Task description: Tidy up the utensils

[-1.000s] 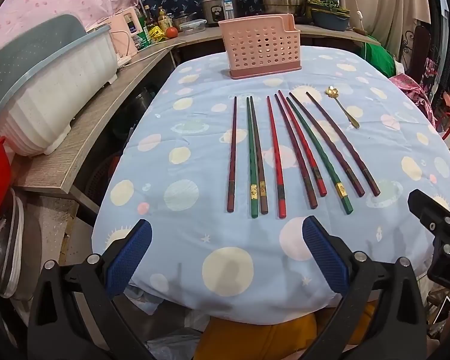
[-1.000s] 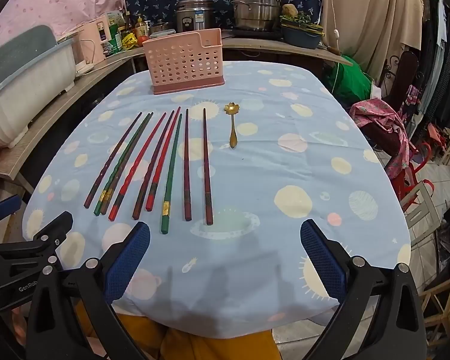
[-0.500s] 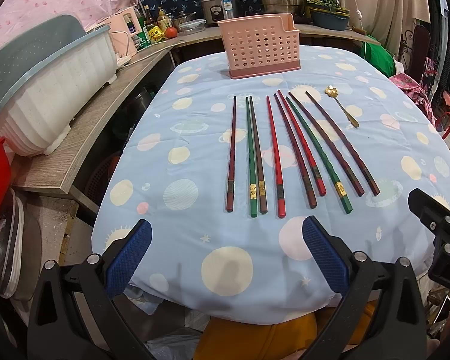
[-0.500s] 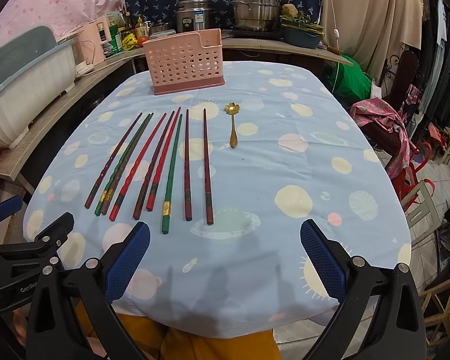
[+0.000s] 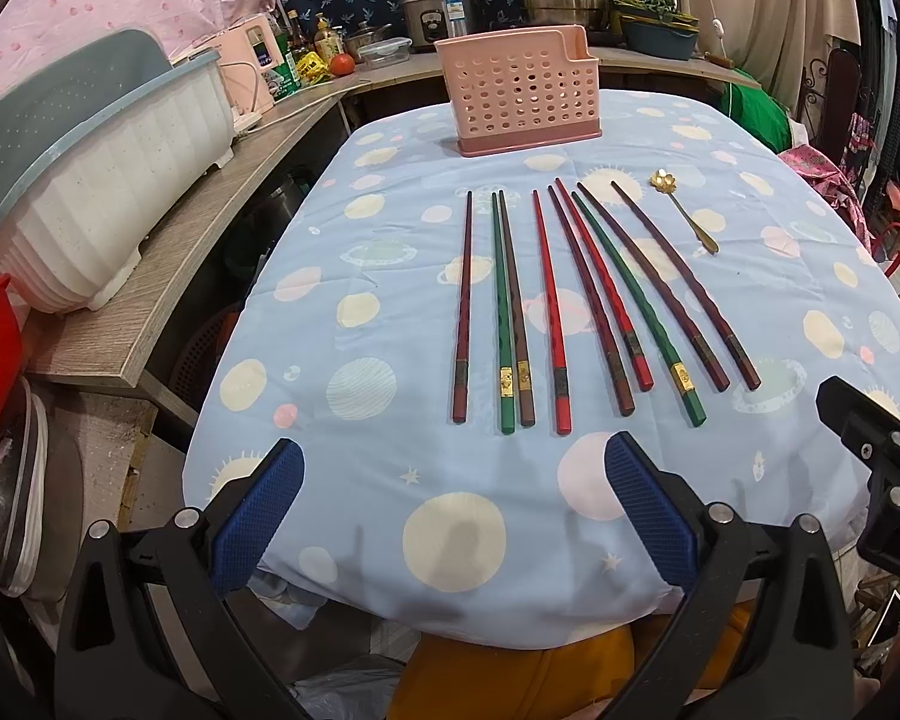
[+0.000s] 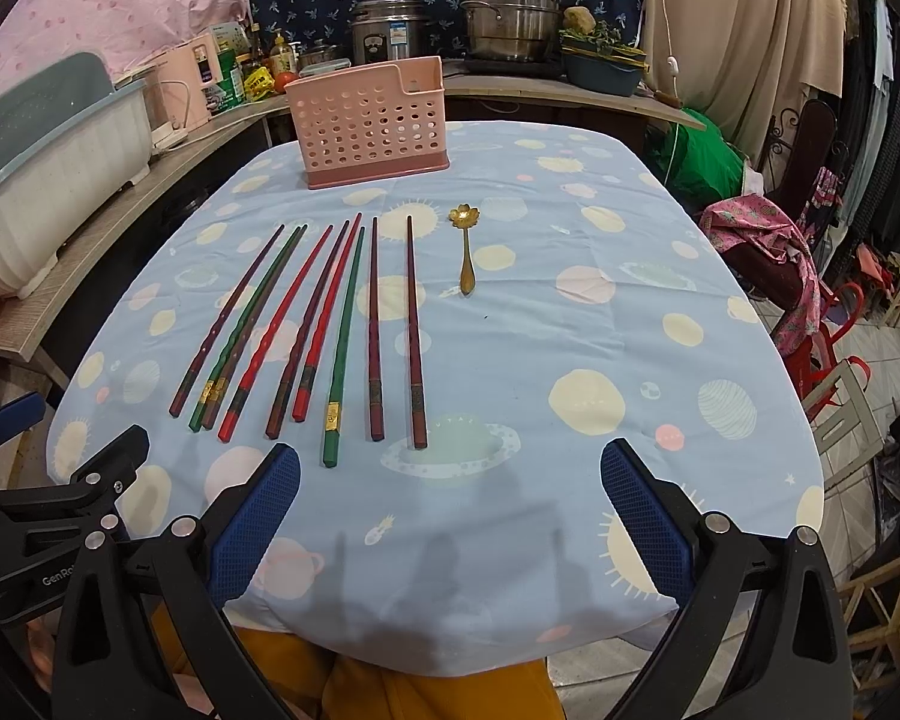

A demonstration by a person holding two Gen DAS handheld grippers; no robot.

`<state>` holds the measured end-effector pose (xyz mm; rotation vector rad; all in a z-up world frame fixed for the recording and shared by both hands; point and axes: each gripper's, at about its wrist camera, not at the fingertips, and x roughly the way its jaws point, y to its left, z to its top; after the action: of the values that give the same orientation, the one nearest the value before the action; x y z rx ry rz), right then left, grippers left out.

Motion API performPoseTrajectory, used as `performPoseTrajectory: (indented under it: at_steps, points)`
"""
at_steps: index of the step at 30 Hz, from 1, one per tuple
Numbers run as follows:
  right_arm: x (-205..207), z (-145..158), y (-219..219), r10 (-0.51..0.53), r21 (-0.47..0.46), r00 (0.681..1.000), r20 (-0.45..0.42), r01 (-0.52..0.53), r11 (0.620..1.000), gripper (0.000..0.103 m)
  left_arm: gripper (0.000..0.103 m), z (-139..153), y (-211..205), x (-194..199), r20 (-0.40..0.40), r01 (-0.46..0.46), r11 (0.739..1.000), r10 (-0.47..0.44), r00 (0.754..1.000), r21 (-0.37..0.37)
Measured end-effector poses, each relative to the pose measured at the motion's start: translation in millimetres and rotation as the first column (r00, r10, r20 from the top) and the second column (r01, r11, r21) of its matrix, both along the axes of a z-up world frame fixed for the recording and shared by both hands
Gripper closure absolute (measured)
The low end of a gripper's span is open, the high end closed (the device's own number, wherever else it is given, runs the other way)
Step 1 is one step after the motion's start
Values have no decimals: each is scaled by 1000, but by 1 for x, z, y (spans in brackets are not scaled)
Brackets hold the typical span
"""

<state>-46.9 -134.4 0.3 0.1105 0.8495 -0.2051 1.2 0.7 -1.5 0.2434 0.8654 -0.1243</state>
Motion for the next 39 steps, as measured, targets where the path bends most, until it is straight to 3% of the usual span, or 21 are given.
performPoseTrajectory:
  at_steps: [39]
  points:
    - [2, -1, -2, 0, 4, 1000, 0, 0, 1000, 7, 7, 2, -1, 1, 2, 0, 1000, 0, 1000, 8]
